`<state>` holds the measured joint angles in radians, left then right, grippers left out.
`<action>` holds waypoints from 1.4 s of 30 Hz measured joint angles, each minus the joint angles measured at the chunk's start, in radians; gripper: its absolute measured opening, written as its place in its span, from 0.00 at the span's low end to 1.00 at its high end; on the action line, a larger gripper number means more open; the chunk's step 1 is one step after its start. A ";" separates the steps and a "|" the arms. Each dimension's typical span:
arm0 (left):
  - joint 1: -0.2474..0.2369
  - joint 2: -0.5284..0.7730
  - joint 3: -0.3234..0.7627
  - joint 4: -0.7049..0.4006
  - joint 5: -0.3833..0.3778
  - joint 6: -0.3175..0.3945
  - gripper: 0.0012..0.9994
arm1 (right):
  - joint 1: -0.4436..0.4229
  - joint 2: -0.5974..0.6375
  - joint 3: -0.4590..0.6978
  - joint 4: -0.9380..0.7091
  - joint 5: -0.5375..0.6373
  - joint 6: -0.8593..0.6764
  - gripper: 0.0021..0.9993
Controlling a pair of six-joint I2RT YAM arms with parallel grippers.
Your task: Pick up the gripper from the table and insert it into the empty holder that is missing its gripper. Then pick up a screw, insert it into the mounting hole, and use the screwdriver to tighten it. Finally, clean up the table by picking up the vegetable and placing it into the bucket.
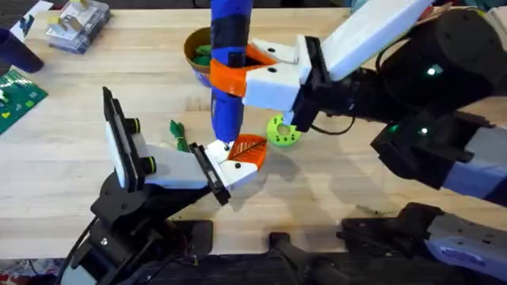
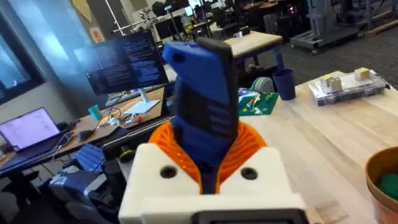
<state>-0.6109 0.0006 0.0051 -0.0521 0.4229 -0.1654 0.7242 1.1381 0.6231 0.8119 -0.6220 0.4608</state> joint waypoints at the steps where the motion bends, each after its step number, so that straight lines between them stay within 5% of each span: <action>1: 0.000 0.000 0.000 0.000 0.000 0.000 0.01 | 0.000 0.000 0.000 -0.004 0.000 0.000 0.08; 42: 0.000 0.000 0.000 -0.001 0.000 -0.001 0.01 | -0.021 -0.015 0.000 -0.065 0.003 -0.020 0.08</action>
<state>-0.6109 0.0010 0.0051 -0.0528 0.4229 -0.1660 0.7031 1.1229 0.6235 0.7467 -0.6191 0.4408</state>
